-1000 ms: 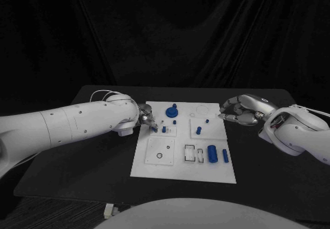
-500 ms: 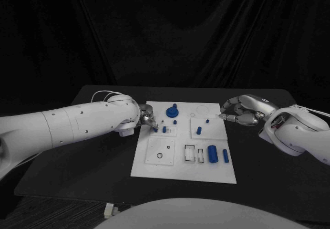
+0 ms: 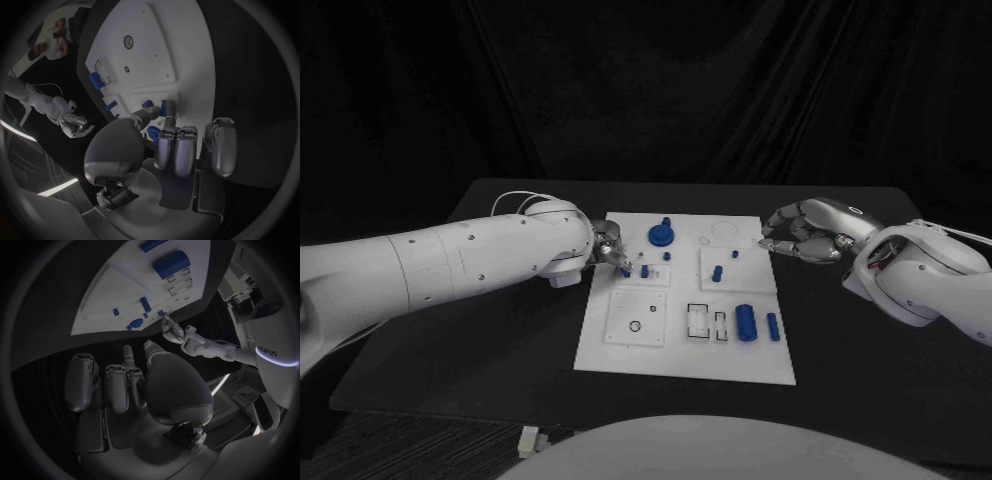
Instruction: Assemble the parts on the task board
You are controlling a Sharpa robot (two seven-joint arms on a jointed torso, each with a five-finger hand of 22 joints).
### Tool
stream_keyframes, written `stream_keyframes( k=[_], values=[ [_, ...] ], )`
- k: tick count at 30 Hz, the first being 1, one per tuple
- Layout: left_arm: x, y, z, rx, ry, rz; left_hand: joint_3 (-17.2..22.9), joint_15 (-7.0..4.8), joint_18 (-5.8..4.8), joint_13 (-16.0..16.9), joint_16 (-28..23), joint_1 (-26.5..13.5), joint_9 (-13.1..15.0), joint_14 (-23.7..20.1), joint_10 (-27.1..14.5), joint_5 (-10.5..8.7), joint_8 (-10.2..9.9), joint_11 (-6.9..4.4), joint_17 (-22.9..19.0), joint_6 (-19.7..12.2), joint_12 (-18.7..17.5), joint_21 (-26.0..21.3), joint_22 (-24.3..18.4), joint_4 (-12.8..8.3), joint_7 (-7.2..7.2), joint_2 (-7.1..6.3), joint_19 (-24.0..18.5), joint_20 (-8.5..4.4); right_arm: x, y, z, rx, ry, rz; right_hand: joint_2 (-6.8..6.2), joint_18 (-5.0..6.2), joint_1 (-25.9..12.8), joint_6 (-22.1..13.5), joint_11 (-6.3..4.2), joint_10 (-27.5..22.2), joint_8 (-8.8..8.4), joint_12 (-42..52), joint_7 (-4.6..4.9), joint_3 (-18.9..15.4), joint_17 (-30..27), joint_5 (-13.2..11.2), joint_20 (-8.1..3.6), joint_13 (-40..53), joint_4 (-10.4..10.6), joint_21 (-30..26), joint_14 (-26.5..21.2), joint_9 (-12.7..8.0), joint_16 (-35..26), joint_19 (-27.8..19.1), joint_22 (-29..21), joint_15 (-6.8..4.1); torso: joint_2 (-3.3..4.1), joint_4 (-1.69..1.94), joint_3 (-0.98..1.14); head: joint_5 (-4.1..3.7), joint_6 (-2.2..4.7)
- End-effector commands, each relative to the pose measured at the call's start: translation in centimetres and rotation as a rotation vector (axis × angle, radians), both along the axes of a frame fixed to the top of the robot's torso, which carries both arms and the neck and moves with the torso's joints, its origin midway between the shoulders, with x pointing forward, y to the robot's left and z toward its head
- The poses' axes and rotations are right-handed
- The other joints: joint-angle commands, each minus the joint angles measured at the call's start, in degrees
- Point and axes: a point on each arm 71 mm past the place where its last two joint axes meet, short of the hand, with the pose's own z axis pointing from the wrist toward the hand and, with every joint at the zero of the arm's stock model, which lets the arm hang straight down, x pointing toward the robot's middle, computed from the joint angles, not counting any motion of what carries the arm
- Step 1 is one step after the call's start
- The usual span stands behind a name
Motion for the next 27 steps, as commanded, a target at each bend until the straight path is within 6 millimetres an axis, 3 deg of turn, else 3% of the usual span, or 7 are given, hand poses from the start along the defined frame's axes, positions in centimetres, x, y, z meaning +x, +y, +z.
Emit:
stream_keyframes(
  k=[1, 18, 27],
  values=[
    [-0.34, -0.30, -0.38, -0.002, 0.022, -0.020, 0.60, -0.40, 0.59, 14.96, 0.15, -0.09, 0.07, 6.05, 6.10, 0.19, -0.02, -0.45, 15.09, 0.19, 0.15, -0.25, 11.44, -0.37, -0.63, 0.58, -0.12, -0.23, 0.00, -0.09, -0.18, -0.007, 0.011, -0.014, 0.15, 0.71, 0.60, 0.32, 0.34, 6.10, -0.18, 0.14, 0.02, -0.01, 9.61, 0.27, 0.41, 15.06, -0.21, -0.20, 4.79, -0.10, -0.27, 0.31, 10.56, 0.49, -0.02, 0.00, 0.01, 0.05, -0.01],
    [-0.43, -0.20, -0.54, 0.006, 0.033, -0.023, 0.70, -0.41, 0.64, 14.96, 0.15, -0.32, -0.04, 6.05, 6.10, 0.11, -0.24, -0.46, 15.09, 0.28, 0.15, -0.50, 11.36, -0.26, -0.66, 0.60, -0.30, -0.25, -0.02, -0.13, -0.20, -0.008, 0.013, -0.017, 0.15, 0.73, 0.70, 0.37, 0.38, 6.10, -0.32, 0.14, 0.06, 0.01, 9.44, 0.31, 0.42, 15.06, -0.15, -0.32, 4.74, -0.18, -0.41, 0.26, 10.52, 0.52, 0.01, 0.00, 0.00, -0.03, -0.01],
    [-0.21, -0.28, -0.39, -0.021, 0.005, -0.019, 1.24, -0.41, 0.63, 14.96, 0.15, -0.82, -0.15, 6.05, 6.10, 1.30, -0.42, -0.42, 15.09, 0.61, 0.15, -0.50, 11.37, 0.41, -0.56, 1.34, -0.28, -0.27, -0.02, -0.08, -0.22, -0.009, 0.014, -0.016, 0.17, 0.74, 0.74, 0.38, 0.39, 6.10, -0.38, 0.14, 0.07, 0.02, 9.45, 0.33, 0.43, 15.06, -0.14, -0.39, 4.75, -0.21, -0.40, 0.24, 10.50, 0.52, 0.00, 0.02, 0.01, 0.04, -0.01]
  ],
)
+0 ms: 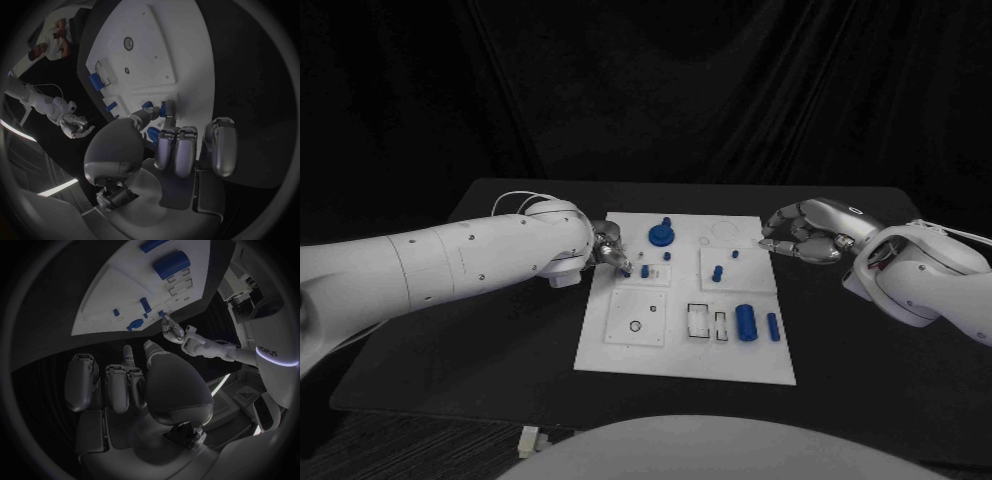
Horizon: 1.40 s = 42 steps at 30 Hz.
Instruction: Assemble the parts on the task board
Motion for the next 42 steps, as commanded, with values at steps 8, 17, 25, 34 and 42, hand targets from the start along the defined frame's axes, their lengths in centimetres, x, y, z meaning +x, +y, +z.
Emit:
stream_keyframes(
  k=[8, 17, 25, 34, 42],
  values=[
    [-0.08, -0.23, -0.36, -0.021, 0.002, -0.018, 1.06, -0.41, 0.65, 14.96, 0.15, -0.70, -0.14, 6.05, 6.09, 1.38, -0.32, -0.46, 15.09, 1.19, 0.15, -0.41, 11.35, 0.84, -0.48, 1.18, -0.36, -0.27, -0.03, -0.10, -0.21, -0.009, 0.015, -0.016, -0.02, 0.75, 0.60, 0.40, 0.40, 6.10, -0.41, 0.14, 0.06, 0.07, 9.42, 0.37, 0.43, 15.07, -0.16, -0.40, 4.74, -0.11, -0.23, 0.24, 10.49, 0.53, 0.00, 0.00, -0.03, -0.07, -0.01],
    [-0.05, -0.21, -0.42, -0.016, 0.009, -0.021, 1.38, -0.44, 0.65, 14.96, 0.15, -0.88, -0.14, 6.05, 6.09, 1.92, -0.30, -0.51, 15.09, 1.45, 0.15, -0.41, 11.36, 1.03, -0.55, 1.42, -0.35, -0.28, -0.03, -0.13, -0.24, -0.012, 0.019, -0.017, 0.04, 0.75, 1.20, 0.51, 0.40, 6.10, -0.55, 0.14, 0.05, 0.30, 9.39, 0.54, 0.45, 15.07, -0.46, -0.45, 4.73, -0.20, -0.26, 0.24, 10.48, 0.54, -0.01, -0.01, 0.00, 0.05, -0.01],
    [-0.06, -0.23, -0.51, -0.009, 0.022, -0.023, 1.51, -0.46, 0.66, 14.96, 0.15, -0.96, -0.12, 6.05, 6.09, 2.08, -0.23, -0.54, 15.09, 1.68, 0.15, -0.43, 11.35, 1.09, -0.61, 1.52, -0.37, -0.30, -0.04, -0.13, -0.28, -0.014, 0.023, -0.018, 0.06, 0.75, 1.48, 0.58, 0.39, 6.10, -0.60, 0.14, 0.05, 0.41, 9.39, 0.67, 0.45, 15.07, -0.60, -0.47, 4.73, -0.23, -0.26, 0.24, 10.48, 0.55, -0.01, 0.00, 0.00, 0.03, -0.01],
    [-0.32, -0.14, -0.73, -0.087, 0.098, 0.058, 1.83, -0.54, 0.83, 14.96, 0.15, -0.80, -0.14, 6.05, 6.09, 2.49, -0.37, -0.63, 15.09, 1.70, 0.15, -1.03, 11.14, 0.49, -0.68, 1.00, -0.83, -0.35, -0.04, -0.22, -0.29, -0.015, 0.025, -0.021, 0.07, 0.75, 1.61, 0.59, 0.38, 6.10, -0.64, 0.14, 0.04, 0.46, 9.38, 0.78, 0.45, 15.07, -0.67, -0.46, 4.73, -0.26, -0.27, 0.24, 10.48, 0.54, 0.00, -0.02, 0.00, 0.04, -0.01],
    [-0.40, 0.04, -0.82, -0.096, 0.122, 0.078, 1.86, -0.55, 0.84, 14.96, 0.15, -0.62, -0.16, 6.05, 6.09, 2.17, -0.53, -0.63, 15.09, 1.61, 0.15, -1.11, 11.12, -0.04, -0.69, 0.49, -0.88, -0.38, 0.00, -0.20, -0.32, -0.016, 0.026, -0.021, 0.07, 0.75, 1.61, 0.59, 0.38, 6.10, -0.64, 0.14, 0.04, 0.46, 9.38, 0.78, 0.45, 15.07, -0.67, -0.46, 4.73, -0.26, -0.27, 0.24, 10.48, 0.54, -0.02, 0.01, 0.00, 0.13, -0.01]
  ],
)
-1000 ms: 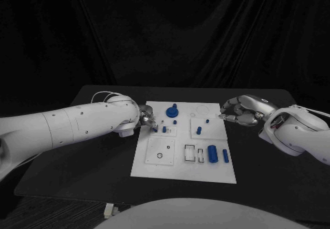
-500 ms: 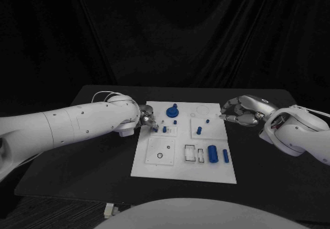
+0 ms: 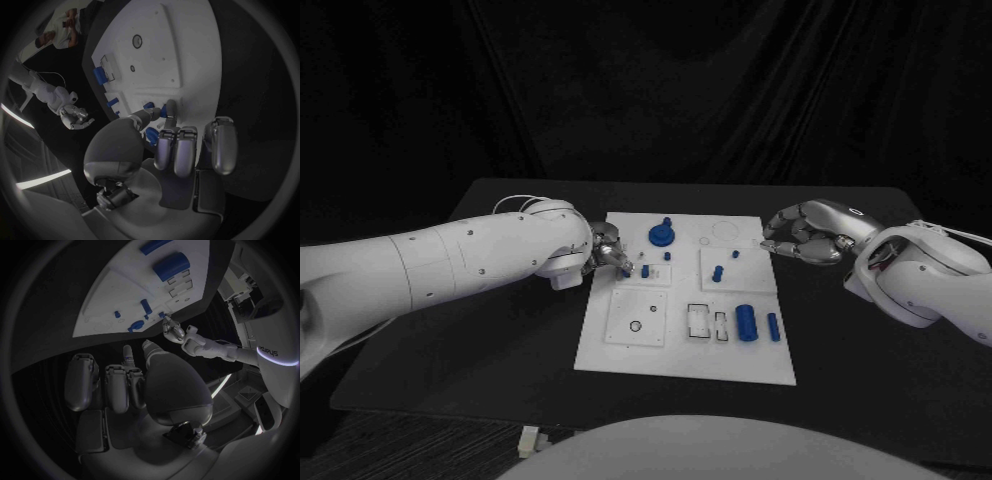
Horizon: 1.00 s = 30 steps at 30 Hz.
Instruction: Assemble the parts on the task board
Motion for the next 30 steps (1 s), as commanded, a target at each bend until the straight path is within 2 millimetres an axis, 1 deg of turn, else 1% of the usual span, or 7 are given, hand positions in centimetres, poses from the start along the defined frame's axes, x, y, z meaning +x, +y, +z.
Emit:
stream_keyframes(
  k=[1, 8, 18, 20, 24, 28, 30],
  values=[
    [-0.39, -0.32, -0.32, -0.033, 0.049, 0.012, 0.70, -0.35, 0.84, 14.96, 0.15, 0.30, 0.00, 5.85, 5.85, -0.22, -0.25, -0.44, 15.09, 0.97, 0.15, -0.27, 11.13, -1.20, -1.32, -0.44, -0.47, 0.03, 0.01, -0.11, -0.19, -0.009, 0.012, -0.015, 0.08, 0.75, 0.69, 0.38, 0.38, 6.09, -0.20, 0.14, -0.16, 0.07, 9.38, 0.32, 0.45, 15.09, -0.28, -0.26, 4.58, -0.05, -0.27, 0.24, 10.51, 0.39, 0.01, 0.01, 0.00, 0.05, -0.01],
    [-0.37, -0.31, -0.31, -0.035, 0.048, 0.017, 0.76, -0.36, 0.81, 14.96, 0.15, 0.42, 0.00, 5.85, 5.85, -0.28, -0.28, -0.45, 15.09, 0.97, 0.15, -0.19, 11.16, -1.39, -1.33, -0.51, -0.41, 0.03, 0.03, -0.09, -0.21, -0.009, 0.012, -0.015, 0.07, 0.75, 0.84, 0.40, 0.37, 6.09, -0.25, 0.14, -0.16, 0.13, 9.37, 0.46, 0.45, 15.09, -0.35, -0.28, 4.58, -0.08, -0.29, 0.24, 10.50, 0.38, 0.00, 0.02, 0.00, 0.14, -0.01],
    [-0.19, -0.37, -0.29, -0.042, 0.039, 0.020, 0.92, -0.37, 0.86, 14.96, 0.15, 0.57, 0.00, 5.85, 5.85, -0.24, -0.32, -0.46, 15.09, 1.00, 0.15, -0.35, 11.10, -1.51, -1.32, -0.37, -0.53, 0.02, 0.04, -0.15, -0.20, -0.009, 0.011, -0.017, 0.07, 0.75, 0.90, 0.41, 0.37, 6.09, -0.29, 0.14, -0.15, 0.14, 9.35, 0.51, 0.45, 15.09, -0.37, -0.25, 4.58, -0.10, -0.30, 0.26, 10.51, 0.37, 0.00, 0.02, 0.00, -0.02, -0.01],
    [-0.14, -0.47, -0.21, -0.054, 0.027, 0.019, 0.86, -0.35, 0.86, 14.96, 0.15, 0.44, -0.02, 5.85, 5.85, -0.59, -0.40, -0.40, 15.09, 0.97, 0.15, -0.39, 11.09, -1.38, -1.23, -0.32, -0.56, 0.01, 0.04, -0.17, -0.20, -0.009, 0.010, -0.018, 0.07, 0.75, 0.90, 0.41, 0.37, 6.09, -0.29, 0.14, -0.15, 0.14, 9.35, 0.51, 0.45, 15.09, -0.37, -0.25, 4.58, -0.10, -0.30, 0.26, 10.51, 0.37, -0.01, 0.00, 0.00, 0.02, -0.01],
    [-0.05, -0.68, 0.02, -0.088, -0.007, 0.018, 1.39, -0.35, 0.85, 14.96, 0.15, 0.98, 0.02, 5.85, 5.85, 0.04, -0.47, -0.41, 15.09, 0.98, 0.15, -0.36, 11.10, -1.83, -1.23, -0.01, -0.54, 0.00, 0.04, -0.20, -0.19, -0.008, 0.009, -0.019, 0.07, 0.75, 0.90, 0.41, 0.37, 6.09, -0.29, 0.14, -0.15, 0.14, 9.35, 0.51, 0.45, 15.09, -0.37, -0.25, 4.58, -0.10, -0.30, 0.26, 10.51, 0.37, 0.02, -0.01, -0.01, -0.01, -0.01],
    [0.02, -0.91, 0.34, -0.128, -0.048, 0.017, 1.71, -0.33, 0.84, 14.96, 0.15, 1.54, 0.13, 5.85, 5.85, 1.09, -0.52, -0.36, 15.09, 0.94, 0.15, -0.29, 11.13, -2.55, -1.15, -0.39, -0.50, 0.00, 0.03, -0.23, -0.17, -0.008, 0.007, -0.020, 0.10, 0.76, 0.94, 0.40, 0.37, 6.09, -0.31, 0.14, -0.15, 0.17, 9.36, 0.55, 0.45, 15.09, -0.39, -0.29, 4.58, -0.11, -0.29, 0.24, 10.50, 0.37, 0.02, -0.01, 0.00, -0.02, -0.01],
    [0.00, -0.93, 0.42, -0.134, -0.060, 0.010, 1.71, -0.32, 0.81, 14.96, 0.15, 1.58, 0.16, 5.85, 5.85, 1.25, -0.50, -0.35, 15.09, 1.00, 0.15, -0.19, 11.17, -2.63, -1.14, -0.50, -0.42, 0.00, 0.03, -0.24, -0.17, -0.008, 0.007, -0.020, 0.10, 0.76, 0.94, 0.40, 0.37, 6.09, -0.31, 0.14, -0.15, 0.17, 9.36, 0.55, 0.45, 15.09, -0.39, -0.29, 4.58, -0.11, -0.29, 0.24, 10.50, 0.37, 0.02, 0.00, 0.00, -0.04, -0.01]
  ],
)
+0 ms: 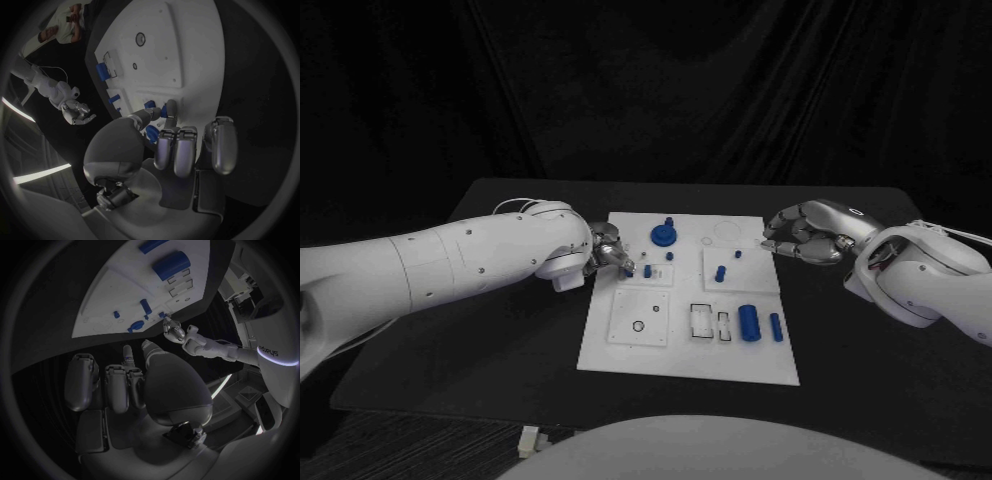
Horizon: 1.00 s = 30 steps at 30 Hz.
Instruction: Assemble the parts on the task board
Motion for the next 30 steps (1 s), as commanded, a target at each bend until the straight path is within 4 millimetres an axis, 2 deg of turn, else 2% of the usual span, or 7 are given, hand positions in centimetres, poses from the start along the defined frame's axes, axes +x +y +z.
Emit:
stream_keyframes(
  k=[1, 9, 19, 30],
  values=[
    [0.1, -0.8, 0.5, -0.082, -0.061, -0.020, 1.90, -0.31, 0.82, 14.96, 0.15, 0.81, 0.12, 5.84, 6.01, 0.38, -0.09, -0.20, 15.09, 1.05, 0.15, -0.02, 11.16, -2.48, -1.13, 0.15, -0.45, 0.00, 0.0, -0.2, -0.1, -0.005, 0.005, -0.016, 0.05, 0.76, 0.48, 0.38, 0.36, 6.10, -0.35, 0.14, -0.15, 0.05, 9.34, 0.23, 0.45, 15.09, -0.24, -0.33, 4.57, -0.08, -0.31, 0.23, 10.45, 0.37, 0.01, -0.01, 0.01, -0.04, -0.01],
    [0.0, -0.3, 0.9, -0.031, -0.052, -0.054, 1.84, -0.36, 0.76, 14.96, 0.15, 1.06, 0.28, 5.84, 6.01, 0.24, 0.15, -0.31, 15.09, 1.61, 0.15, 0.27, 11.25, -2.94, -1.30, -0.26, -0.21, -0.02, 0.0, -0.2, -0.1, -0.005, 0.005, -0.017, 0.05, 0.76, 0.48, 0.38, 0.36, 6.10, -0.35, 0.14, -0.15, 0.05, 9.34, 0.23, 0.45, 15.09, -0.24, -0.33, 4.57, -0.08, -0.31, 0.23, 10.45, 0.37, 0.01, 0.03, -0.01, -0.16, -0.01],
    [0.8, 0.0, 2.8, 0.005, -0.045, -0.085, 2.07, -0.43, 0.77, 14.96, 0.15, 1.46, 0.31, 5.84, 6.01, 0.12, 0.13, -0.38, 15.09, 1.67, 0.15, 0.27, 11.24, -3.33, -1.34, -0.23, -0.20, -0.06, 0.0, -0.2, -0.2, -0.007, 0.007, -0.018, 0.09, 0.77, 0.55, 0.38, 0.36, 6.10, -0.38, 0.14, -0.15, 0.09, 9.36, 0.27, 0.44, 15.09, -0.26, -0.36, 4.58, -0.10, -0.29, 0.22, 10.44, 0.36, -0.04, 0.00, 0.01, -0.19, -0.01],
    [0.7, 0.2, 2.7, 0.097, 0.052, -0.114, 2.23, -0.48, 0.75, 14.96, 0.15, 1.75, 0.38, 5.84, 6.01, 0.12, 0.18, -0.42, 15.09, 1.79, 0.15, 0.34, 11.26, -3.63, -1.36, -0.25, -0.13, -0.09, 0.0, -0.2, -0.2, -0.008, 0.010, -0.018, 0.14, 0.75, 0.63, 0.40, 0.36, 6.10, -0.41, 0.14, -0.15, 0.14, 9.29, 0.31, 0.44, 15.09, -0.29, -0.28, 4.57, -0.12, -0.35, 0.26, 10.47, 0.36, -0.01, 0.00, 0.02, -0.27, -0.01]
  ],
)
